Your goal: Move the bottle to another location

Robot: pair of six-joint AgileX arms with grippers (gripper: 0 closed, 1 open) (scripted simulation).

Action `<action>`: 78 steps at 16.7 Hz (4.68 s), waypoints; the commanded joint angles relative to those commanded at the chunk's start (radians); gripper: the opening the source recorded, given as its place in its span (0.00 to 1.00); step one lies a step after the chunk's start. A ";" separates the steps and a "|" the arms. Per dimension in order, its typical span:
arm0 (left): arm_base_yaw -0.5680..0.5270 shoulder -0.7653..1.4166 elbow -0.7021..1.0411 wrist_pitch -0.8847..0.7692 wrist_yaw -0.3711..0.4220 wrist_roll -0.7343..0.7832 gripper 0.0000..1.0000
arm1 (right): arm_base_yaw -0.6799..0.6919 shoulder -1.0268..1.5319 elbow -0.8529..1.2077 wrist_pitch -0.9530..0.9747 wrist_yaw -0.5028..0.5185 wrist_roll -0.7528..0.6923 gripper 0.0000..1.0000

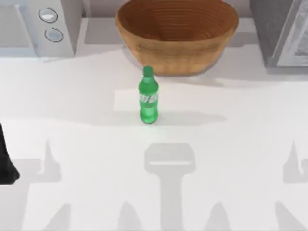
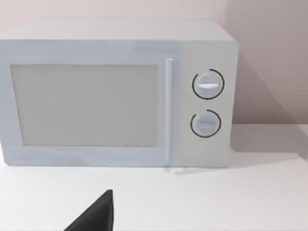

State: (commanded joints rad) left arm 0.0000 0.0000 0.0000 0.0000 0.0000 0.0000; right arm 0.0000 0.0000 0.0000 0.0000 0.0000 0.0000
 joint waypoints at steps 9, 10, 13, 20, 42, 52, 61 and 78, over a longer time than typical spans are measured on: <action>0.000 0.000 0.000 0.000 0.000 0.000 1.00 | 0.097 0.289 0.105 0.257 -0.031 0.010 1.00; 0.000 0.000 0.000 0.000 0.000 0.000 1.00 | 0.118 0.370 0.127 0.320 -0.036 0.012 1.00; 0.000 0.000 0.000 0.000 0.000 0.000 1.00 | 0.189 0.661 0.197 0.532 -0.050 0.017 1.00; 0.000 0.000 0.000 0.000 0.000 0.000 1.00 | 0.376 1.471 0.363 1.081 -0.085 0.022 1.00; 0.000 0.000 0.000 0.000 0.000 0.000 1.00 | 0.607 2.360 0.674 1.687 -0.141 0.012 1.00; 0.000 0.000 0.000 0.000 0.000 0.000 1.00 | 0.642 2.446 1.039 1.409 -0.106 0.011 1.00; 0.000 0.000 0.000 0.000 0.000 0.000 1.00 | 0.642 2.446 1.040 1.408 -0.106 0.011 0.62; 0.000 0.000 0.000 0.000 0.000 0.000 1.00 | 0.640 2.445 1.039 1.408 -0.106 0.012 0.00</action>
State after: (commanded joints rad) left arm 0.0000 0.0000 0.0000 0.0000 0.0000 0.0000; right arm 0.6395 2.4447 1.0388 1.4084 -0.1060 0.0124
